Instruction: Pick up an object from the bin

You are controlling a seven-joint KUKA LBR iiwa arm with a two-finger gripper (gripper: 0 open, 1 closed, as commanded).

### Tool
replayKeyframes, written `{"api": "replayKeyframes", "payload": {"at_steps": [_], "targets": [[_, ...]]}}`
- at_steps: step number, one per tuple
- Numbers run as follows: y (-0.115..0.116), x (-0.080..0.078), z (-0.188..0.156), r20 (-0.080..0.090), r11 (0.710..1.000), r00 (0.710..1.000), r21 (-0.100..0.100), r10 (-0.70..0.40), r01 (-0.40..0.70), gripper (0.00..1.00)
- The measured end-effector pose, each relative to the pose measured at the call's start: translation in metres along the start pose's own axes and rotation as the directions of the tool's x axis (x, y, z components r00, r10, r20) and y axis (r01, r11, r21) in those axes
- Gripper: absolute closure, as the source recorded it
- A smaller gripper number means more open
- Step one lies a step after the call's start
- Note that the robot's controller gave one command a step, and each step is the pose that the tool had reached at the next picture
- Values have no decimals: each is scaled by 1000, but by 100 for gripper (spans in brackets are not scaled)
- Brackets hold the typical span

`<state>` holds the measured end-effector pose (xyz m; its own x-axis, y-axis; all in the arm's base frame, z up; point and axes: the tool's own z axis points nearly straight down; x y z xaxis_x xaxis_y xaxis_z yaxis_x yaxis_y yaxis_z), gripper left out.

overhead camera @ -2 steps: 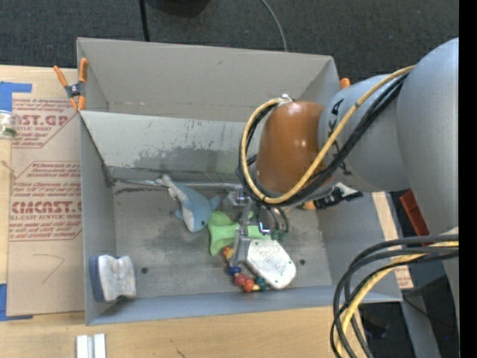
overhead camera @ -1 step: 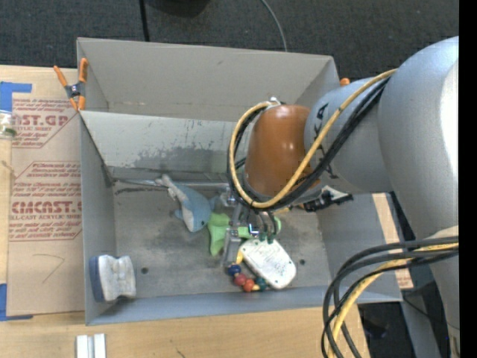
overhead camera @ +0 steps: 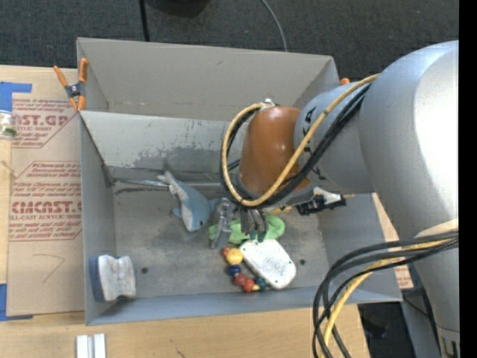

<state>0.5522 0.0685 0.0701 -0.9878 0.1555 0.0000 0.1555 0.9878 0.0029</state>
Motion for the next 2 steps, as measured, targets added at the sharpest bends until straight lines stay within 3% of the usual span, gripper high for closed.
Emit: {"api": "replayKeyframes", "payload": {"at_steps": [1,2], "targets": [[0,0,0,0,1000,1000,0,0,0,100],[3,-1,-149,5,999,999,-2,-41,41,100]]}}
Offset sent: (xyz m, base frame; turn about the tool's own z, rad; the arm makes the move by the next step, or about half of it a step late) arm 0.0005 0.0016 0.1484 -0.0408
